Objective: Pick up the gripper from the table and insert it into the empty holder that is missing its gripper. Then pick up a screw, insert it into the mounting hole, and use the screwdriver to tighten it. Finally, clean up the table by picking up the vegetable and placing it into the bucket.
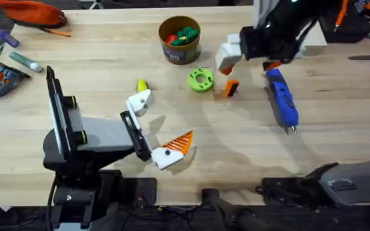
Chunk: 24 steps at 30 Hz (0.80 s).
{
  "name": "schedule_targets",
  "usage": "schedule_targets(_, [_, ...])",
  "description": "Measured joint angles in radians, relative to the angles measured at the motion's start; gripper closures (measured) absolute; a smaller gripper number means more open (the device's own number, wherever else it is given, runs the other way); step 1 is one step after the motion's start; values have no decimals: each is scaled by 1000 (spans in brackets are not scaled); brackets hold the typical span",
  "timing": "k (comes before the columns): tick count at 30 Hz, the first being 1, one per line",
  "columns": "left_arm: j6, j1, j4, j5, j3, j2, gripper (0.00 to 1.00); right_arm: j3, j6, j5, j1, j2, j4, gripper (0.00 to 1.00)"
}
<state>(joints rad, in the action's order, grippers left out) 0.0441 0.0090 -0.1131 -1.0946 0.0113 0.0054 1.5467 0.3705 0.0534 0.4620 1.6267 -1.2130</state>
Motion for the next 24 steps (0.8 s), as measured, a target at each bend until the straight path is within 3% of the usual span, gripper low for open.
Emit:
schedule_targets(11, [0, 0, 0, 0, 0, 0, 15, 1, -53, 29, 9, 93, -3, 10])
schedule_targets(24, [0, 0, 0, 0, 0, 0, 15, -52, -25, 36, 9, 126, 117, 12])
